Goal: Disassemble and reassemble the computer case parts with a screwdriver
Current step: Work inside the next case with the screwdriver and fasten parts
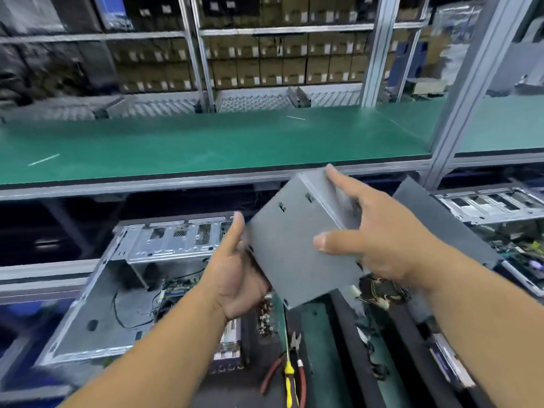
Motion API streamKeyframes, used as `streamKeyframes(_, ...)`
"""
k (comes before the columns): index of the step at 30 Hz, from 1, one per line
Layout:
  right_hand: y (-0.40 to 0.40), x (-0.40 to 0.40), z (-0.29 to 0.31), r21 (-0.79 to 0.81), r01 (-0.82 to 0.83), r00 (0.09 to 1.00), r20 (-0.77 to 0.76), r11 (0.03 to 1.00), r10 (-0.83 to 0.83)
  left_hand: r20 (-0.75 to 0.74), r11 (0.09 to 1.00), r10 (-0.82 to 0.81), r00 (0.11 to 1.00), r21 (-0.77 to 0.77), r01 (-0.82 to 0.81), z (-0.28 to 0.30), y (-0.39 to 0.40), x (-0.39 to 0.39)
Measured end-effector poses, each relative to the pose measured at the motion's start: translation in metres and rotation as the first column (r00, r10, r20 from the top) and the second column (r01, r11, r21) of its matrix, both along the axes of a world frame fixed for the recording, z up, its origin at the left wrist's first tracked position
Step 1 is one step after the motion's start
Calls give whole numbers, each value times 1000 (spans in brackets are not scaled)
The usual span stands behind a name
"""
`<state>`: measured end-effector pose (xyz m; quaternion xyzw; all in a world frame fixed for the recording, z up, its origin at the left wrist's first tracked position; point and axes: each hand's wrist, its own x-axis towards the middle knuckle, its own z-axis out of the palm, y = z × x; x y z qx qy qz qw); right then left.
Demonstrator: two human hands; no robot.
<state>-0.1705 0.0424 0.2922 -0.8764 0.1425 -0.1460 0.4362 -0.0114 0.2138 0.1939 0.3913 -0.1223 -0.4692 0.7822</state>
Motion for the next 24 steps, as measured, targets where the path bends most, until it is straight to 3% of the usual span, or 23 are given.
streamKeyframes(4, 10, 55, 40, 251, -92, 991, 121, 964, 63, 91, 985, 164, 982, -73, -158, 39, 26, 12)
streamKeyframes(7, 28, 92, 66, 525, -195, 977, 178, 828, 117, 196, 961, 276, 941, -85, -264, 71, 49, 25)
streamKeyframes(10, 53, 126, 77, 588, -216, 974, 188, 780, 128, 230, 923, 384, 894, -87, -374, 101, 75, 40)
streamKeyframes(18, 126, 181, 65, 562, -93, 996, 50, 822, 79, 108, 847, 531, 841, -52, -528, 133, 146, 66)
streamKeyframes(21, 155, 200, 40, 664, -180, 979, 50, 726, 197, 106, 835, 549, 829, -22, -550, 127, 169, 76)
streamKeyframes(24, 175, 221, 27, 761, -72, 992, -14, 645, 128, 264, 785, 577, 773, 82, -614, 113, 198, 94)
